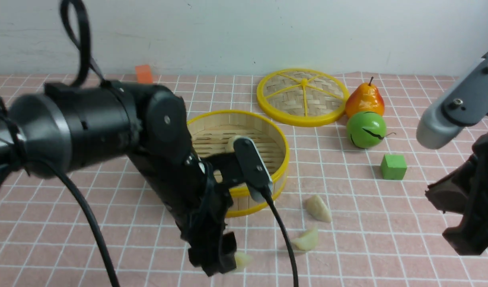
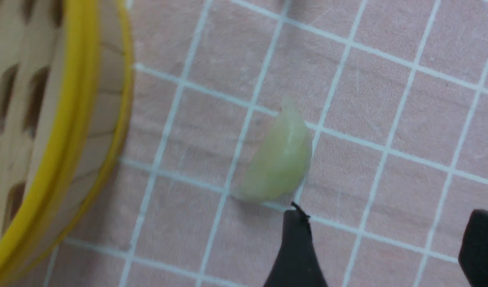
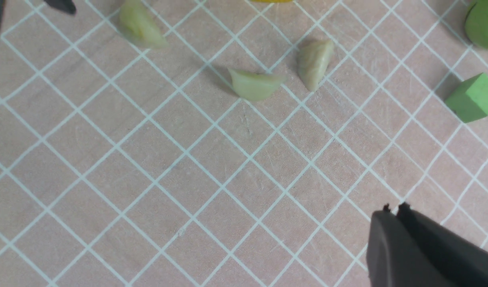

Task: Put the dumplings into the steamer on the table with the pink tablecloth.
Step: 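Reach for and grasp a dumpling on the table with the left gripper, then place the dumpling into the bamboo steamer basket with the left gripper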

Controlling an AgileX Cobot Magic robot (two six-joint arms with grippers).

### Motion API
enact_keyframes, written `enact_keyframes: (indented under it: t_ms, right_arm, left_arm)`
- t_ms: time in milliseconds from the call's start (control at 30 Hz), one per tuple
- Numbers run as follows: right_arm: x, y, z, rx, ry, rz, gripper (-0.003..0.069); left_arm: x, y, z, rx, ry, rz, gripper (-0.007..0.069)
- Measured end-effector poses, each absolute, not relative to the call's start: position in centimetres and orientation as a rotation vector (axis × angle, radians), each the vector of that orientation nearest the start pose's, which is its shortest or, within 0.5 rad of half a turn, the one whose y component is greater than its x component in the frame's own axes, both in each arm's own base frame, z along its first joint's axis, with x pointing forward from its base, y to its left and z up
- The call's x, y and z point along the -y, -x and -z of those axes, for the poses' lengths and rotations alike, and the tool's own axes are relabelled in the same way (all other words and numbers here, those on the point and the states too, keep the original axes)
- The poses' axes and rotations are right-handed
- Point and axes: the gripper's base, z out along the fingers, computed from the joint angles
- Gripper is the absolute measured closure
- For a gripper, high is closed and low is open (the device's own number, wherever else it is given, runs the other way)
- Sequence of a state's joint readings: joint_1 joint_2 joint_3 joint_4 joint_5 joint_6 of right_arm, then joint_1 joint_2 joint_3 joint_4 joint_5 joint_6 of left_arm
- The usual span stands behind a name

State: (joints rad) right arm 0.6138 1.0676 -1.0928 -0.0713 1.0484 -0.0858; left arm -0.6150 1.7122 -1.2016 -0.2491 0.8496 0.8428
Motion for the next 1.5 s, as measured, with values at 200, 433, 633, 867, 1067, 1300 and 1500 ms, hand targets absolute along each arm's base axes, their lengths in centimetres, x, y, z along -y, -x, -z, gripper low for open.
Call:
enact_keyframes:
  t_ms: [200, 433, 633, 867, 1067, 1300, 1500]
  right_arm:
    - [-11.0, -16.2, -36.4, -2.387, 0.883, -0.148, 0.0627]
    - [-11.0, -15.8, -36.2, -2.428, 0.889, -0.178, 0.0627]
    - [-11.0, -15.8, -36.2, -2.431, 0.89, -0.179, 0.0627]
    - [-11.0, -15.8, -36.2, -2.432, 0.89, -0.179, 0.0627]
    - [-11.1, -15.8, -36.2, -2.428, 0.888, -0.184, 0.0627]
    - [-11.1, -15.9, -36.2, -2.423, 0.885, -0.191, 0.0627]
    - [-11.5, -15.7, -36.3, -2.424, 0.873, -0.258, 0.0627]
  left_arm:
    - [22.8, -27.8, -20.4, -2.172, -1.742, 0.187, 0.0118]
    - [22.9, -28.8, -17.5, -2.247, -1.731, 0.16, 0.012]
    - [23.0, -29.0, -16.0, -2.293, -1.728, 0.163, 0.0154]
    - [23.1, -29.5, -16.2, -2.406, -1.544, 0.163, 0.0396]
    - [23.3, -31.4, -21.2, -2.46, -1.37, 0.115, 0.0393]
    - [20.5, -36.7, -30.8, -2.505, -0.782, 0.206, 0.0393]
    - [18.2, -42.4, -29.6, -2.551, -0.411, 0.239, 0.0393]
